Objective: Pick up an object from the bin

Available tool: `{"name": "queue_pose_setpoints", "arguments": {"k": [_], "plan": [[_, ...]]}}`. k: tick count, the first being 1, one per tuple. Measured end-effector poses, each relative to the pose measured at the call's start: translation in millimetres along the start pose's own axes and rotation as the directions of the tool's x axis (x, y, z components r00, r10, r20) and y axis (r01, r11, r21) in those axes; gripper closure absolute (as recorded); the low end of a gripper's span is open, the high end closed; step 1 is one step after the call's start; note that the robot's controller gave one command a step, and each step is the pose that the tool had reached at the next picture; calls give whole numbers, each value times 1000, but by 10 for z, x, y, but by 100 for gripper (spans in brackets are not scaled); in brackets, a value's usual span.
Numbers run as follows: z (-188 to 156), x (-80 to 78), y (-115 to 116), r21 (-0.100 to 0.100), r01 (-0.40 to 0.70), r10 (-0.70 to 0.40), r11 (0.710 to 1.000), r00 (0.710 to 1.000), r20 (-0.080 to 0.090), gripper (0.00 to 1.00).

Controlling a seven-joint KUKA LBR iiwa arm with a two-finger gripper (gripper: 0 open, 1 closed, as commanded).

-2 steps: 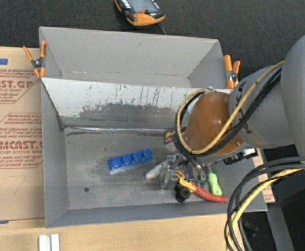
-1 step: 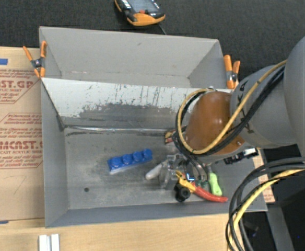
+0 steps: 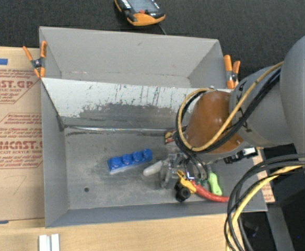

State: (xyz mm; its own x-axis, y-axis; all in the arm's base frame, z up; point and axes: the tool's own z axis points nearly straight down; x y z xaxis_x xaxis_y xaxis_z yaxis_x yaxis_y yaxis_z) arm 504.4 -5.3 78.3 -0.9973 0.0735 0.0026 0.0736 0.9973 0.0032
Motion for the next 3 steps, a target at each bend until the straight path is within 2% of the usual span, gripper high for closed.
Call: {"name": "queue_pose_setpoints", "arguments": {"k": [1, 2, 3], "plan": [[3, 19, -55, -1, 21, -21, 1000, 1000, 3, 100], [39, 171, -95, -1, 55, -55, 998, 998, 2, 100], [60, 58, -171, -1, 35, -35, 999, 999, 7, 100]]}}
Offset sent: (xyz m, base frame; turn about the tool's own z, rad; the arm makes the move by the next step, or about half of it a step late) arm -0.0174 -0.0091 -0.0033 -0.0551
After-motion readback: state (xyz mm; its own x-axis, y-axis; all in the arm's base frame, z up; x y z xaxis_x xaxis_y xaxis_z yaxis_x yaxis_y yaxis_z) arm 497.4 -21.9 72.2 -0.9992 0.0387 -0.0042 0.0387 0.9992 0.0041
